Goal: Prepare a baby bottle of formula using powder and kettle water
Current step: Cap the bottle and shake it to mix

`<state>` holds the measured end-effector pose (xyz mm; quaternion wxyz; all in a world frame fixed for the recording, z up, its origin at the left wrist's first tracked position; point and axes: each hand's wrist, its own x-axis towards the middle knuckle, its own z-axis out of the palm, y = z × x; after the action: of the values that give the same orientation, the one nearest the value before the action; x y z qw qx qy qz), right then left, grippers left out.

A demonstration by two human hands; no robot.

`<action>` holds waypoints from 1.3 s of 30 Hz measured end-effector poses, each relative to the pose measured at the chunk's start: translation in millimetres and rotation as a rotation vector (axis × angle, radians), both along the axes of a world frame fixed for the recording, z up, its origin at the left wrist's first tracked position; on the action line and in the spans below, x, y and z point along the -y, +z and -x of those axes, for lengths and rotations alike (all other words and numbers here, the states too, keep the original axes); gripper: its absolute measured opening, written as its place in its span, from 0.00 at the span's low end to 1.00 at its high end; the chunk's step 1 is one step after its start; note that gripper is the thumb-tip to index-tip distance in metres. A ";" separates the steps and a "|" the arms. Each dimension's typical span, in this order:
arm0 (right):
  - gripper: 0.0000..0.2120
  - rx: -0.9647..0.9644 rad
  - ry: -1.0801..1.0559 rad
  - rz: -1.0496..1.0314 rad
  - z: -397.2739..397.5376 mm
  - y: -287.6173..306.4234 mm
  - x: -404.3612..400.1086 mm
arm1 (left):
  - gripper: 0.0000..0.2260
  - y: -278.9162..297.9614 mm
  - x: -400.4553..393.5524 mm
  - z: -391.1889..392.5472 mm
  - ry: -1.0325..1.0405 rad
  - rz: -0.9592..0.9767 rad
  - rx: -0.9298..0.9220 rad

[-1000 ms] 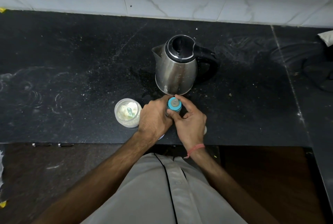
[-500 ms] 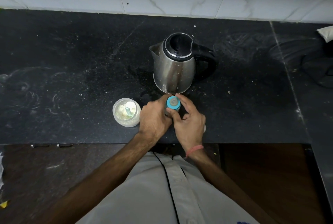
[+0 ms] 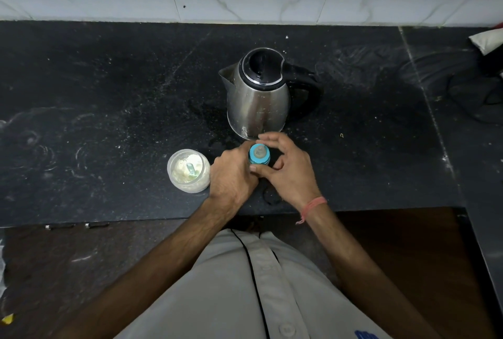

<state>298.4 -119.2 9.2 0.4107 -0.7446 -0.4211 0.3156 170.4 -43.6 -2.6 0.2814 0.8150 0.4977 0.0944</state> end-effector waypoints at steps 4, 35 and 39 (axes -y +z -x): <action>0.31 0.430 0.130 0.229 -15.6 3.9 22.5 | 0.23 -3.6 1.5 4.1 0.002 0.014 -0.031; 0.28 0.440 0.268 -0.240 5.8 -45.4 -3.2 | 0.32 -9.8 13.7 17.5 -0.028 0.106 0.222; 0.35 0.432 0.262 -0.251 7.3 -53.6 -3.6 | 0.42 -9.2 42.5 44.2 -0.037 0.151 0.311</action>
<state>291.2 -115.6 -44.3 0.3561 -0.6771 -0.6274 0.1455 126.1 -86.1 -11.7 0.4170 0.7761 0.4389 0.1765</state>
